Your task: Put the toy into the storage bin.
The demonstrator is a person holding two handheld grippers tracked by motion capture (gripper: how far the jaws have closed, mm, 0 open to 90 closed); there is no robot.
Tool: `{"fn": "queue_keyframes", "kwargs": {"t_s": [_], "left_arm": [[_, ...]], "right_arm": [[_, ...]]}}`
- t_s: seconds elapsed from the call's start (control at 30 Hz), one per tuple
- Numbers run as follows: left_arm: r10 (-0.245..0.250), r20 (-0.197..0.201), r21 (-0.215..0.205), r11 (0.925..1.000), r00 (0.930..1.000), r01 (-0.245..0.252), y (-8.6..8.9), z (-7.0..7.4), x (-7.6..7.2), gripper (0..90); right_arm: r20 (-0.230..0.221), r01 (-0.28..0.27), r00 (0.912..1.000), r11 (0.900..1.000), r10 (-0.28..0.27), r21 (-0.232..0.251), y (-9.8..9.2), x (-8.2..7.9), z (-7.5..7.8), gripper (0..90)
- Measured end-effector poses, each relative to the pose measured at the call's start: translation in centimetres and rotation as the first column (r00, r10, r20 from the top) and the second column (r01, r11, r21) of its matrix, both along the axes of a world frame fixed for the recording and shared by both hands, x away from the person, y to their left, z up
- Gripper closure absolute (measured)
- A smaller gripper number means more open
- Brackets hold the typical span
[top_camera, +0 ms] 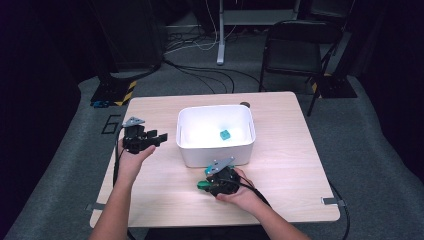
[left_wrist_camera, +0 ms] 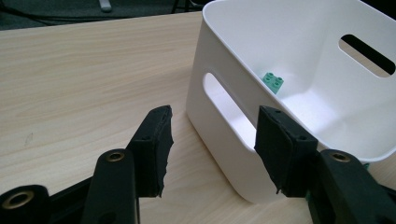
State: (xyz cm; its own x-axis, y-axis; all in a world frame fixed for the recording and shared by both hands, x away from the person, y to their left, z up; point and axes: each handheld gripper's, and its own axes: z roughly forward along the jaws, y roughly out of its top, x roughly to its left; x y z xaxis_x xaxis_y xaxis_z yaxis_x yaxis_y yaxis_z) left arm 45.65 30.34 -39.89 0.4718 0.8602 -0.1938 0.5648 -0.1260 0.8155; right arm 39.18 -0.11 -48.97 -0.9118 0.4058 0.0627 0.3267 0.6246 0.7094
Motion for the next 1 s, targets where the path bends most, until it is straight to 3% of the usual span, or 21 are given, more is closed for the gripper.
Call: {"fn": "queue_keyframes", "kwargs": {"t_s": [0.23, 0.53, 0.77, 1.0], "left_arm": [[0.004, -0.007, -0.006, 1.0000, 1.0000, -0.004, -0.1, -0.1, 0.0, 45.6], [0.007, -0.006, -0.010, 0.9999, 1.0000, -0.007, 0.1, -0.1, 0.0, 45.6], [0.008, -0.008, -0.010, 0.9999, 0.9999, -0.008, 0.1, -0.2, 0.0, 45.6], [0.007, -0.009, -0.005, 1.0000, 0.9999, -0.007, 0.2, -0.2, 0.0, 45.6]], "right_arm": [[0.022, 0.023, 0.9995, 1.000, -0.023, 0.014, 0.1, 0.3, 0.1, 57.4], [-0.002, 0.012, 0.9999, 0.999, -0.012, -0.034, 0.8, 0.2, -0.7, 58.1], [-0.003, 0.001, 1.0000, 0.998, -0.001, -0.065, 1.0, 0.3, -1.0, 63.7], [-0.019, 0.015, 0.9997, 0.998, -0.016, -0.065, 0.9, 0.2, -0.9, 65.8]]}}
